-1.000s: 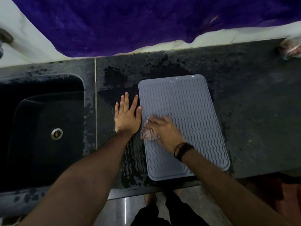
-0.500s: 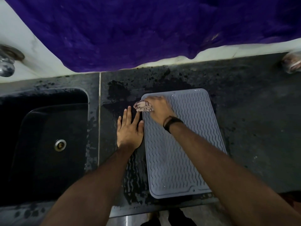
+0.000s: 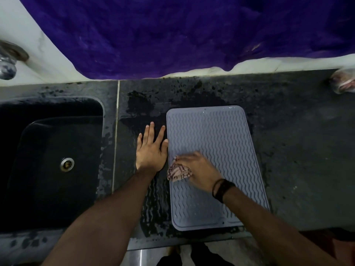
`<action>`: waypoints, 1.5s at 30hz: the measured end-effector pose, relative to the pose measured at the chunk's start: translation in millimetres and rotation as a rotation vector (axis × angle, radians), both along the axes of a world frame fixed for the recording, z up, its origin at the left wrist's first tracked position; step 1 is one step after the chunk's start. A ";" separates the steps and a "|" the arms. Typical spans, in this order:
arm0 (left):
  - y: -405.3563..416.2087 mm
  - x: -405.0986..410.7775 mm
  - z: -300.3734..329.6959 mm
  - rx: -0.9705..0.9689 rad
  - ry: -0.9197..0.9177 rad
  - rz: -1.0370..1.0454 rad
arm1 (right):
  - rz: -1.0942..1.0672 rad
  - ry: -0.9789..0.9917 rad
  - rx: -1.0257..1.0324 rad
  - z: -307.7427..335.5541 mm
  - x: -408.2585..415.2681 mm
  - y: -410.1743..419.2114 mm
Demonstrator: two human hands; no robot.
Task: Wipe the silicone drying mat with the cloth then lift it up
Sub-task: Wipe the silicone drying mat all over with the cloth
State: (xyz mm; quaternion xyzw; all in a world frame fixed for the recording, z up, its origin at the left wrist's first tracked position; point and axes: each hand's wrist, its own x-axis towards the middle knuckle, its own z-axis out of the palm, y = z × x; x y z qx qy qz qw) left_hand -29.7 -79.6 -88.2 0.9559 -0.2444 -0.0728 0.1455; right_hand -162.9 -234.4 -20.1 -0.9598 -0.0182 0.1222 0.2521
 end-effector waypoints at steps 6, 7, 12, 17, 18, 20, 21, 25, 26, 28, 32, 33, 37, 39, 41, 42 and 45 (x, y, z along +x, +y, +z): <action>3.7 2.7 -5.2 0.084 -0.036 -0.059 | -0.148 -0.102 -0.026 1.7 58.6 -5.2; 3.3 3.0 -5.1 0.087 -0.038 -0.057 | -0.129 -0.087 -0.037 -0.2 62.2 -4.3; 0.6 3.0 -2.2 0.059 0.008 -0.017 | -0.066 -0.038 -0.065 -5.9 15.4 9.0; 0.5 2.8 -0.9 0.037 0.032 -0.008 | -0.025 -0.042 -0.057 6.3 -55.7 32.5; 0.3 2.7 -0.7 0.043 0.035 -0.007 | -0.028 -0.026 -0.043 8.8 -65.2 35.8; 0.3 2.4 -0.9 0.044 0.038 -0.008 | -0.034 -0.020 -0.016 13.0 -77.8 39.4; 0.2 2.4 -1.1 0.039 0.036 -0.010 | -0.040 -0.021 -0.004 14.6 -78.8 40.2; 1.4 2.9 -1.3 0.013 0.021 -0.016 | -0.182 -0.093 -0.018 8.3 -44.2 36.5; 1.5 3.6 -1.5 0.014 0.028 -0.017 | -0.221 -0.083 -0.026 4.1 -32.4 36.7; 1.8 4.4 0.6 0.005 0.050 -0.041 | -0.230 -0.060 -0.048 -4.3 -19.6 40.6; 17.3 -1.3 6.9 -0.004 0.056 -0.156 | -0.242 -0.093 -0.072 -19.8 -24.9 45.8; 24.8 -8.5 6.6 0.013 0.030 -0.159 | -0.257 -0.099 -0.058 -21.7 -25.0 46.0; 47.3 -45.6 -0.3 0.062 0.038 -0.098 | -0.264 -0.098 -0.073 -17.8 -22.7 49.3; 46.2 -49.6 -0.4 0.089 0.032 -0.072 | -0.254 -0.100 -0.083 -12.3 -27.8 53.0; 45.0 -50.5 -0.7 0.105 0.019 -0.065 | -0.247 -0.110 -0.089 -9.4 -41.2 58.7; 44.9 -50.1 -1.4 0.102 0.012 -0.063 | -0.240 -0.107 -0.092 -8.7 -50.6 62.6; 46.3 -48.4 -4.1 0.080 0.012 -0.057 | -0.185 -0.067 -0.132 -7.5 -87.3 76.6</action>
